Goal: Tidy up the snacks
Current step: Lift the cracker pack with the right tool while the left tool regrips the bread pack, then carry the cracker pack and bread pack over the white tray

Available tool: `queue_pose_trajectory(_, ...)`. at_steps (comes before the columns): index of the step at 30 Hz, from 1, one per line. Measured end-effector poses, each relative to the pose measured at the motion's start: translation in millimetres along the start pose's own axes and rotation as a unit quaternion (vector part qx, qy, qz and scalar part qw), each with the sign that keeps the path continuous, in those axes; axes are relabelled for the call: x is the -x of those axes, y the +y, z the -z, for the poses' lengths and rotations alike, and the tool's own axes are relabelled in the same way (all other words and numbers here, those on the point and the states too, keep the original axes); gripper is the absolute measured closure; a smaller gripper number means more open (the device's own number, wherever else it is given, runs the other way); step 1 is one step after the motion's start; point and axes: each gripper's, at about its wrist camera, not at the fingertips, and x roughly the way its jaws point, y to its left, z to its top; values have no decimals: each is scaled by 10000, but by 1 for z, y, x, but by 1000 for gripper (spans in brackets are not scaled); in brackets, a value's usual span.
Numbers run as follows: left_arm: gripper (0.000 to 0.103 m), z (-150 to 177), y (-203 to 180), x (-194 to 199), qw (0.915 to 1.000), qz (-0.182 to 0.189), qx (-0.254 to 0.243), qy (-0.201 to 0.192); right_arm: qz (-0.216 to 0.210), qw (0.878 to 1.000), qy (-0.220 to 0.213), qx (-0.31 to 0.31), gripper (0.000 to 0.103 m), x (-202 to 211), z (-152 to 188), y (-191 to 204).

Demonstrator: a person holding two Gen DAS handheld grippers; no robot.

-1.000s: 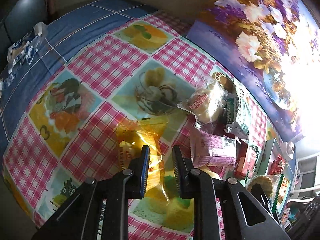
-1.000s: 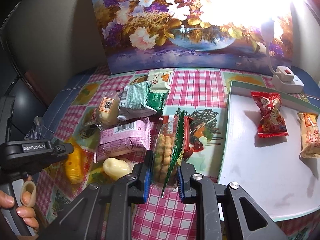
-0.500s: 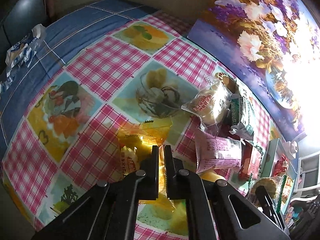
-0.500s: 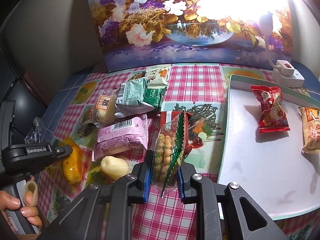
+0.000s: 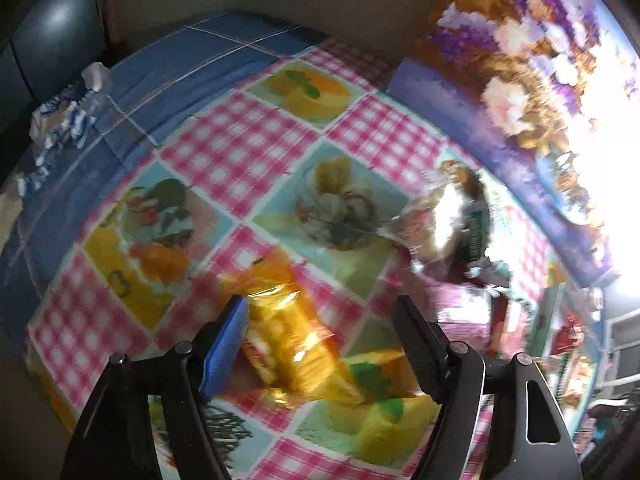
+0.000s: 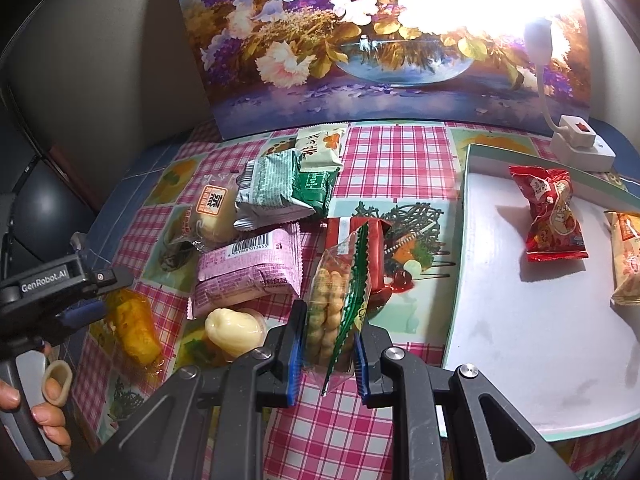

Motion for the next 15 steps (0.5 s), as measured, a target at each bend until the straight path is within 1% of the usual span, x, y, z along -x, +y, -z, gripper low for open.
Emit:
queue_pose_trajectory(3,28,3,7,-12,9994,-281,88,190,-20,10000,13,-5,80,0,0,-1)
queue_pose_trajectory(7,28,5,16,-20,9987,-409,191,241,-30,10000,33,-6,80,0,0,-2)
queue_pose_trajectory(8,28,6,17,-24,9985,-420,211,295,-32,10000,38,4,80,-1,0,-2)
queue_pose_trajectory(11,29,11,19,-36,9981,-258,283,484,-34,10000,58,21,80,-1,0,-1)
queue_pose_trajectory(12,31,12,18,-39,9981,-220,281,505,-33,10000,61,22,80,-2,0,-1)
queue_pose_trajectory(13,42,13,17,-39,9983,-178,255,499,-31,10000,65,22,80,-2,0,-1)
queue_pose_trajectory(14,59,13,16,-39,9984,-131,229,492,-32,10000,63,26,80,-2,1,-1)
queue_pose_trajectory(15,60,13,14,-39,9986,-152,186,472,-30,10000,63,28,80,-2,0,-1)
